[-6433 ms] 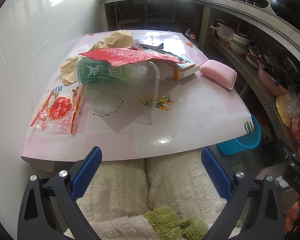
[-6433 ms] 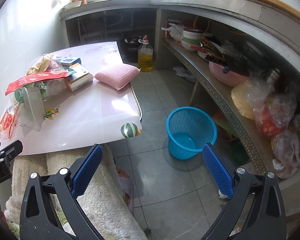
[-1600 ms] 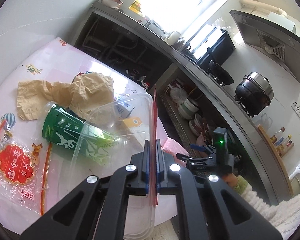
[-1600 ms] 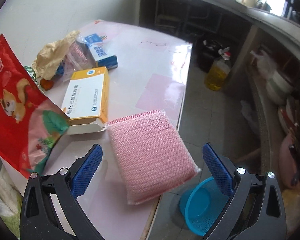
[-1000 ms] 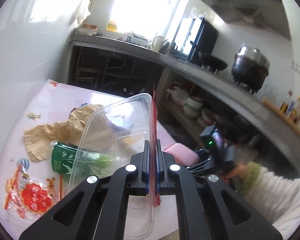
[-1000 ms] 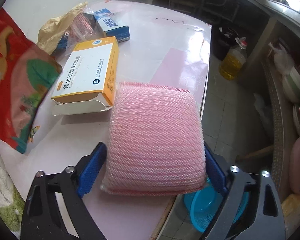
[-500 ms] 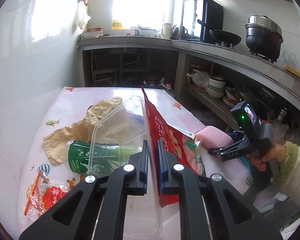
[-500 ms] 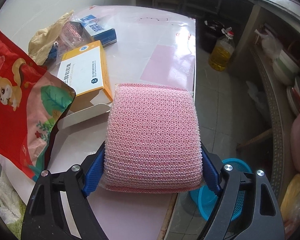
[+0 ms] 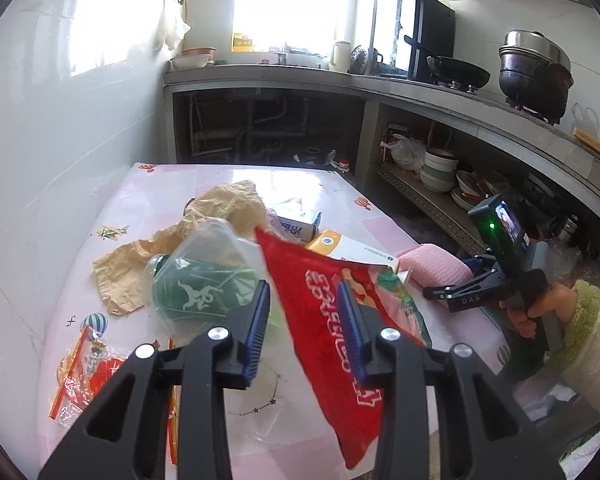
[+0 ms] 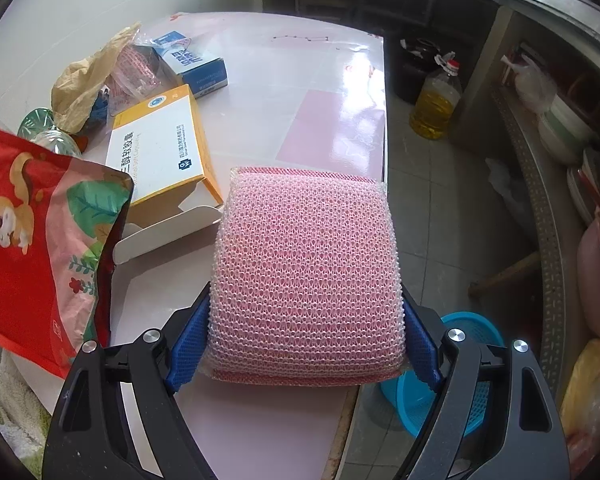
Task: Collect trash
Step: 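Lift the red bag with the left tool while the right tool lifts the pink sponge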
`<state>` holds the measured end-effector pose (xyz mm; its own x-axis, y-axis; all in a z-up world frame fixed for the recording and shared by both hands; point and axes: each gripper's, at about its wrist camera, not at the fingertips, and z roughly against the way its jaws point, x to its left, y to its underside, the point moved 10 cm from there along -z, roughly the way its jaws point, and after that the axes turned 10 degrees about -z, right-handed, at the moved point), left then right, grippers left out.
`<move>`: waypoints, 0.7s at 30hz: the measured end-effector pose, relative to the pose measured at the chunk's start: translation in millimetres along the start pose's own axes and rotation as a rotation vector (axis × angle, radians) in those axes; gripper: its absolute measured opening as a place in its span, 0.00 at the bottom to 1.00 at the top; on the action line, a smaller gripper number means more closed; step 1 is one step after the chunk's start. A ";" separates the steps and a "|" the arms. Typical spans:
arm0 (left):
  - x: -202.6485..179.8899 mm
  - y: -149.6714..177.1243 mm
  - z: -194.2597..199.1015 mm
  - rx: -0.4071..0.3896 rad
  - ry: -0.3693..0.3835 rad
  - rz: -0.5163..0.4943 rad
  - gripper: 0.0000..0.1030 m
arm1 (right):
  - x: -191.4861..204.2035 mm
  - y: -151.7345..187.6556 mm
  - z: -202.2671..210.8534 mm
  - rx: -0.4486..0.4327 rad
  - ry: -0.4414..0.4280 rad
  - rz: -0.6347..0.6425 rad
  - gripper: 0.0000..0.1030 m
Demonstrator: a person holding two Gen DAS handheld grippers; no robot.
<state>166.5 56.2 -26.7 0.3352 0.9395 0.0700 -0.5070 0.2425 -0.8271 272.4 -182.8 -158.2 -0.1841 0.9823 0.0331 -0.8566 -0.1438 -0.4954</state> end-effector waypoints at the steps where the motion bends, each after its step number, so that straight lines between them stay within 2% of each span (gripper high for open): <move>1: 0.1 1.3 -0.9 0.006 -0.001 -0.001 0.33 | 0.0 0.2 -0.2 0.000 0.000 -0.001 0.76; 5: 5.5 6.3 -5.7 0.033 -0.006 0.023 0.35 | -0.4 0.5 0.1 0.000 0.001 -0.001 0.76; 11: 13.4 11.6 -9.7 0.064 0.011 0.075 0.45 | 0.8 0.4 -0.5 0.000 0.000 -0.002 0.76; 19: 17.2 18.5 -7.5 0.103 0.031 0.123 0.45 | 2.4 0.8 -0.8 0.000 0.002 -0.001 0.76; 21: 15.9 23.1 -4.6 0.125 0.056 0.145 0.45 | 2.4 0.6 -0.7 -0.001 0.002 -0.002 0.76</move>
<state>163.7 75.6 -47.3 0.2935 0.9527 -0.0791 -0.6464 0.1368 -0.7506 271.8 -180.5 -159.0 -0.1811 0.9829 0.0324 -0.8568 -0.1416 -0.4958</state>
